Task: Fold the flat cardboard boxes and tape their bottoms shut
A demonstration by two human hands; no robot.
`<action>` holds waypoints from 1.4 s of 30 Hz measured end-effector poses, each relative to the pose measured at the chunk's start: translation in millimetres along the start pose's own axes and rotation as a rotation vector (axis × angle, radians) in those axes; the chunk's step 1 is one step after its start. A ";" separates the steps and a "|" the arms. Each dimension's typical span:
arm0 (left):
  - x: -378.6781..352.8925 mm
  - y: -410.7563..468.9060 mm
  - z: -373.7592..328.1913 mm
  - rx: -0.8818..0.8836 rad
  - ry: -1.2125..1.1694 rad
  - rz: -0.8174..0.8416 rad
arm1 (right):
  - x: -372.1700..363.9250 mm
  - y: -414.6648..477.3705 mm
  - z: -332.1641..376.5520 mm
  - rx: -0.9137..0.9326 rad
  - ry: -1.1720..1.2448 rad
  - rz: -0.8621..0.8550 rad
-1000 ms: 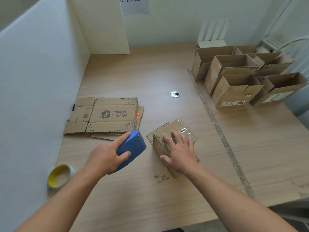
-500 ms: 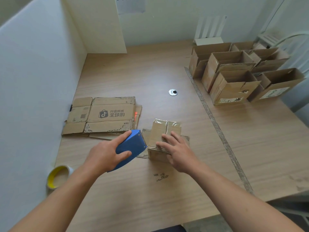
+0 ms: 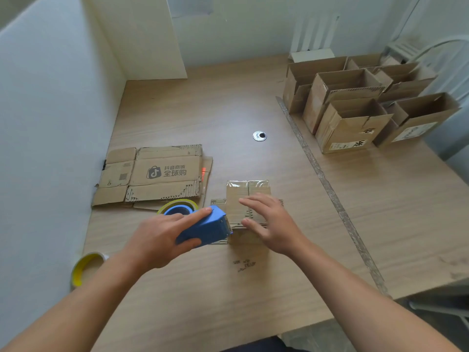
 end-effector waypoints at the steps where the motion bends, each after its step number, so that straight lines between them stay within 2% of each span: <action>1: 0.7 0.1 -2.2 -0.016 -0.019 -0.010 | -2.6 -1.6 4.7 -0.026 0.100 0.026; 4: 3.9 0.2 -10.3 -0.070 -0.058 -0.036 | -19.9 -9.8 15.6 -0.104 0.325 0.179; 6: 7.2 0.3 -14.3 -0.096 -0.071 -0.055 | -25.2 -12.5 15.1 -0.143 0.381 0.209; 11: 11.0 0.7 -27.8 -0.155 -0.101 -0.043 | -22.2 -11.8 6.1 -0.272 0.520 0.144; 17: 8.1 1.5 -32.9 -0.189 -0.082 -0.018 | -13.3 -11.7 2.4 -0.302 0.487 0.047; 24: -16.8 4.4 -25.5 -0.061 -0.267 0.246 | -1.6 -28.7 -15.1 -0.385 0.450 -0.043; 29: -30.1 14.2 -28.6 -0.034 -0.324 0.460 | 2.1 -43.1 -26.4 -0.426 0.479 -0.069; 33: -28.4 14.4 -5.3 0.025 -0.293 0.526 | 35.2 -62.7 -67.9 -0.593 0.565 -0.304; 37: -22.2 16.0 18.4 0.150 -0.385 0.565 | 39.9 -72.8 -93.6 -0.698 0.580 -0.279; 42: -35.5 35.7 18.3 0.211 -0.251 0.679 | 23.9 -64.8 -100.3 -0.786 0.549 -0.302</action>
Point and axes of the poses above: each hand's wrist, its own y-axis towards the middle knuckle, its own x-axis out of the back of the hand, z = x × y, the point moved 10 cm from there along y, towards the middle knuckle, and after that the axes turned 4 degrees about -z, right-handed, at the moved point
